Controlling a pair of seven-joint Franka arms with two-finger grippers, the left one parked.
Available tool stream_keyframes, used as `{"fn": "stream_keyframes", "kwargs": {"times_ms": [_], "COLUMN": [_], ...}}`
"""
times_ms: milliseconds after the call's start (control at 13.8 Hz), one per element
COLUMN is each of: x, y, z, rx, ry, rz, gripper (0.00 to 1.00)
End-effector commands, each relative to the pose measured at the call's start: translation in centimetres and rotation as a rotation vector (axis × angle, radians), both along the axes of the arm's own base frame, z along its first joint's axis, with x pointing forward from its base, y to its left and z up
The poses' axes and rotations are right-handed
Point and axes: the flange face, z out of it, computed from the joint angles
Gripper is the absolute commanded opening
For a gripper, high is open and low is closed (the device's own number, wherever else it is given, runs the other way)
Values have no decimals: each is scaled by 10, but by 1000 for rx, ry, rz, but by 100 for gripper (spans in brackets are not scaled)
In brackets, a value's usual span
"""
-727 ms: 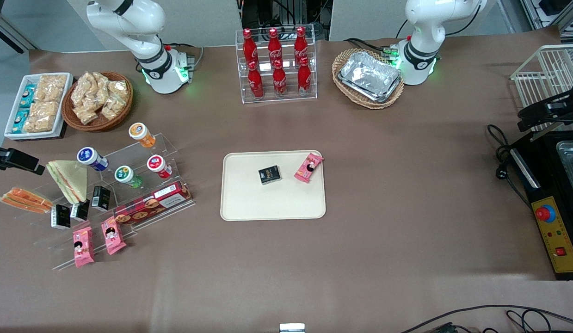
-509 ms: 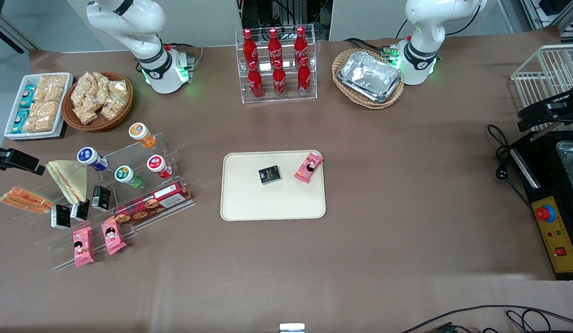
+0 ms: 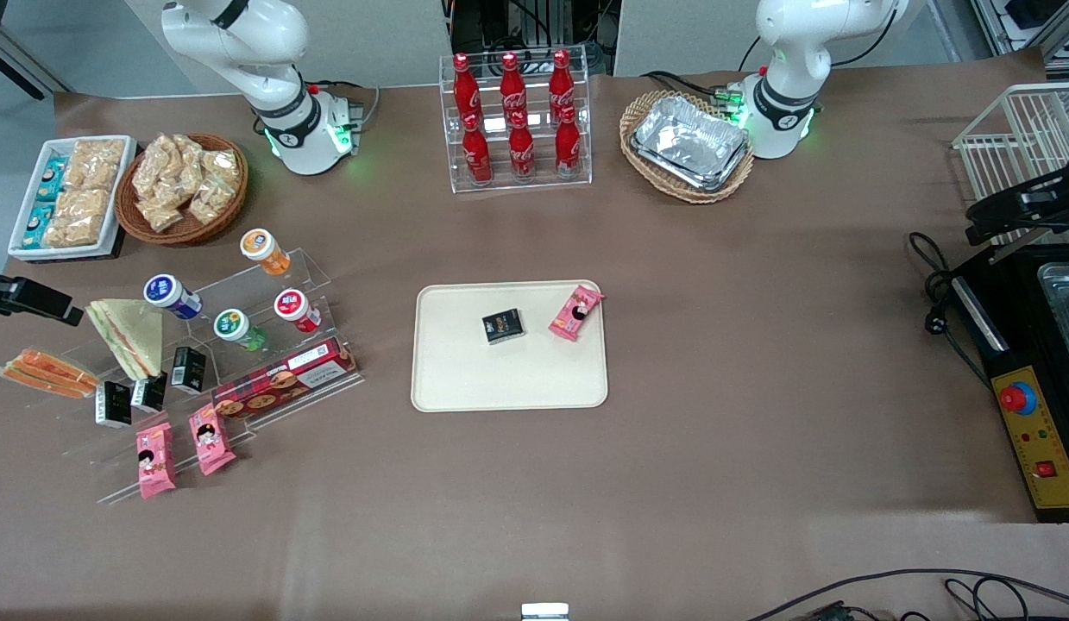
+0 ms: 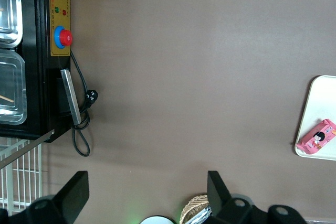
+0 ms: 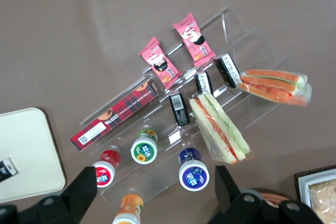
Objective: Place sandwich on tray
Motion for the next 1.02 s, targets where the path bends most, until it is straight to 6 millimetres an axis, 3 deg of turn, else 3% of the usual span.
{"fn": "stream_keyframes", "kwargs": {"times_ms": [0, 509, 945], "x": [-17, -48, -51], "y": [-17, -87, -126], "z": [8, 5, -9], "rx": [-7, 5, -6], "ry": [19, 67, 47], "rz": [-69, -186, -326], "gripper": [100, 100, 100]}}
